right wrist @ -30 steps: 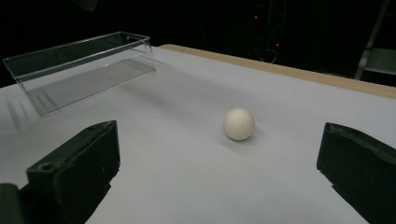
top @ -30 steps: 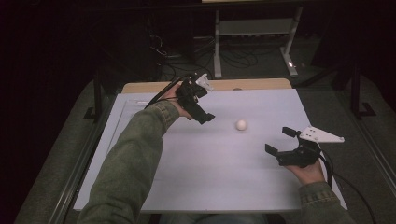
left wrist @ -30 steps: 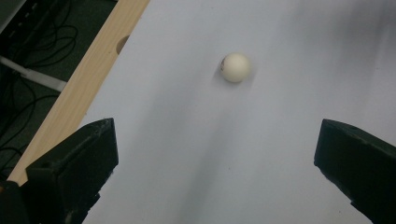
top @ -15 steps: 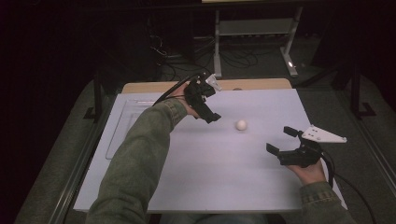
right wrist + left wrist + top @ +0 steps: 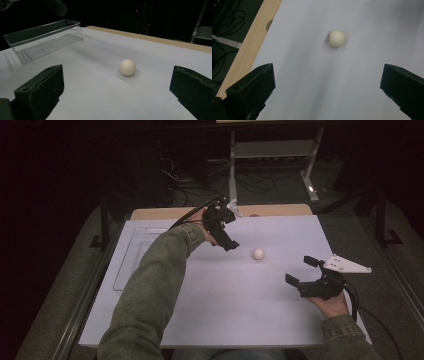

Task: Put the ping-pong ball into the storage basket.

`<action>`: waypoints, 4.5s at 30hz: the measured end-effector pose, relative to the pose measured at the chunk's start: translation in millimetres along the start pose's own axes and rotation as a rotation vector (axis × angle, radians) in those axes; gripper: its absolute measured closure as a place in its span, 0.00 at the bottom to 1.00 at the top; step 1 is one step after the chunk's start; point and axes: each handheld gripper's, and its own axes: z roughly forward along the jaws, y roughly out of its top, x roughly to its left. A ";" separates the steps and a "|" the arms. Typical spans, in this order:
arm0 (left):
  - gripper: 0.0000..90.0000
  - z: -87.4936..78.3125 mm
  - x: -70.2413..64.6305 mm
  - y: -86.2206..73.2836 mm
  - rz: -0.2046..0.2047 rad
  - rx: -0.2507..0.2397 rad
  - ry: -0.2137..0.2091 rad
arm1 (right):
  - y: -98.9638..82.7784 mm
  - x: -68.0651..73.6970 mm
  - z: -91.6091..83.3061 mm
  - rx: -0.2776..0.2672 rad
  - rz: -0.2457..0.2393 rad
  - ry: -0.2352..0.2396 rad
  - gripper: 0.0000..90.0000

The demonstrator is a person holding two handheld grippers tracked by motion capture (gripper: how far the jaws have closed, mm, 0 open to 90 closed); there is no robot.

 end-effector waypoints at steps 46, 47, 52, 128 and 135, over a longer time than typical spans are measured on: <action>0.00 71.7 -10.2 26.7 0.094 0.093 -0.056 | -4.1 -1.2 -4.5 -0.002 0.017 0.015 0.00; 0.00 72.2 -10.5 26.9 0.099 0.093 -0.057 | -4.1 -1.3 -4.5 -0.002 0.015 0.012 0.00; 0.00 77.6 -11.7 27.0 0.103 0.101 -0.059 | -4.3 -2.0 -5.1 -0.002 0.019 0.008 0.00; 0.23 157.7 -4.5 17.2 0.009 0.102 -0.174 | -3.9 1.5 -5.5 0.000 0.012 0.025 0.00; 0.27 160.4 -5.7 17.8 0.009 0.106 -0.180 | -4.5 1.8 -7.7 -0.001 0.012 0.021 0.00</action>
